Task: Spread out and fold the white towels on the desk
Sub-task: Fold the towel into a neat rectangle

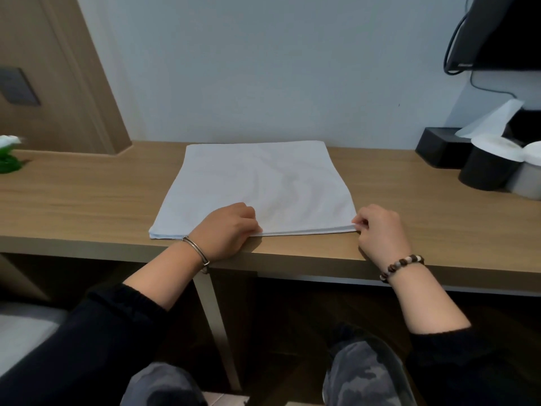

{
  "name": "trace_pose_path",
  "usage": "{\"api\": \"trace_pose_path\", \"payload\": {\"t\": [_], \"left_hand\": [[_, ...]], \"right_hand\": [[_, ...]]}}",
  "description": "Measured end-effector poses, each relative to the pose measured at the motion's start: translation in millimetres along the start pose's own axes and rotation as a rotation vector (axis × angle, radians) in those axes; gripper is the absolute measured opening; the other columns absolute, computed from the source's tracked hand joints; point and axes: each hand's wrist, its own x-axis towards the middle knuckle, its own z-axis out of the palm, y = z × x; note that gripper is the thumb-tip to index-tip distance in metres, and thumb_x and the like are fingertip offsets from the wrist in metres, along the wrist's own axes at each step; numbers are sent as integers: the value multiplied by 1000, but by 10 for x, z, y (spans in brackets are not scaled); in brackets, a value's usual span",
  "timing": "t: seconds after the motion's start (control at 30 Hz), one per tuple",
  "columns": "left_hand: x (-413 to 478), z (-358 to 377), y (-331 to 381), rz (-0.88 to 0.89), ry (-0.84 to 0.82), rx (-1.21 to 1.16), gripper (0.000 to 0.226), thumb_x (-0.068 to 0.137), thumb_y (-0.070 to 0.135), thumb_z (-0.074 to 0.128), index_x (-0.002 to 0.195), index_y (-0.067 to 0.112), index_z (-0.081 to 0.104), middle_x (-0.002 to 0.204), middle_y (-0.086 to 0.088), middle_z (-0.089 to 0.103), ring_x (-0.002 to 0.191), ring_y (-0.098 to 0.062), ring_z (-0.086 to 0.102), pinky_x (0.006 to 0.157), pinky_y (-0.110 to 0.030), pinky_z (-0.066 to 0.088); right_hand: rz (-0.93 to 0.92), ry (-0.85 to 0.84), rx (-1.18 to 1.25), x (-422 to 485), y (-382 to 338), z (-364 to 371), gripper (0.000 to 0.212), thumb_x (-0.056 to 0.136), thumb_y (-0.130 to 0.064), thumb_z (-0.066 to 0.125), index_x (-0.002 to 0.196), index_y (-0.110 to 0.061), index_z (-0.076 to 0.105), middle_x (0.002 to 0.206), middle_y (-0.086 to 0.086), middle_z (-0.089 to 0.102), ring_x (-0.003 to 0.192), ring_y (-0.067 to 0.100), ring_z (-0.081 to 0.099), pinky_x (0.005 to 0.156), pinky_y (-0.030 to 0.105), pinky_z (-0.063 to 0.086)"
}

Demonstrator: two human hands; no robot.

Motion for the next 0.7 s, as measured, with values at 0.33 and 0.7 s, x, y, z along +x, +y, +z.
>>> {"api": "trace_pose_path", "payload": {"t": [0.33,0.7], "left_hand": [[-49,26,12,-470,-39,-384,18,89,26,62,86,17,77,86,11,57,79,-4,54,71,-22,43],[220,-25,-2,-666,-165,-410,33,89,26,54,60,19,69,69,-1,64,61,-12,52,59,-24,39]], "right_hand": [[-9,1,-302,6,-184,6,41,93,-40,39,64,-15,54,81,-3,51,87,16,46,76,32,43],[-38,-435,-220,604,-622,517,58,97,-46,18,151,-23,14,160,2,6,146,22,5,115,51,4]]}}
